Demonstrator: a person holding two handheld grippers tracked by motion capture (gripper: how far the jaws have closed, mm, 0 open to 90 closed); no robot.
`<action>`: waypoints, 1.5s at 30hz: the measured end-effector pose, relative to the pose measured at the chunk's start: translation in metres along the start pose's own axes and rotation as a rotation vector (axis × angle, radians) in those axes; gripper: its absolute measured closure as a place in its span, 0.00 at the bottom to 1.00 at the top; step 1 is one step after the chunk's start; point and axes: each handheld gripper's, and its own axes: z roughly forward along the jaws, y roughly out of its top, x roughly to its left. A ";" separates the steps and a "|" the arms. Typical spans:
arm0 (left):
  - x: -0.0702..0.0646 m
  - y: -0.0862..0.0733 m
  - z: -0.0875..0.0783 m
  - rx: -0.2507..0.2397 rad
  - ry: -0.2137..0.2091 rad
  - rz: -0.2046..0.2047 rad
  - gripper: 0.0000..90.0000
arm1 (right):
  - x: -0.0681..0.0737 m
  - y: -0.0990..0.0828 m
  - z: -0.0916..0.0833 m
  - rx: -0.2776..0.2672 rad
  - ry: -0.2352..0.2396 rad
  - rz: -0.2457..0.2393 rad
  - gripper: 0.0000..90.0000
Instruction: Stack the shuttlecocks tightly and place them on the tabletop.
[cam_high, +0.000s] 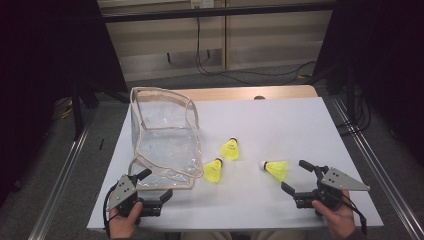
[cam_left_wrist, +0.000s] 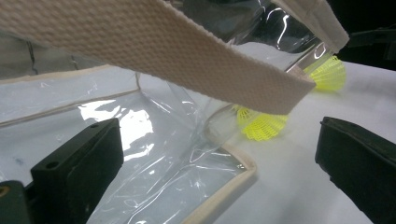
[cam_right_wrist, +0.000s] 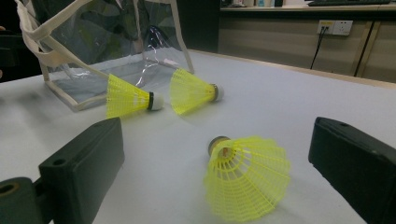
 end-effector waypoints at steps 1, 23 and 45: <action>0.000 0.000 0.000 0.000 0.000 0.000 0.01 | 0.000 0.000 0.000 0.000 0.000 0.000 0.03; -0.018 0.004 0.008 0.054 -0.084 0.013 0.02 | 0.003 0.002 -0.001 0.002 0.003 -0.029 0.04; -0.032 0.007 0.025 0.065 -0.153 -0.007 0.02 | 0.003 0.002 0.000 0.006 0.007 -0.029 0.04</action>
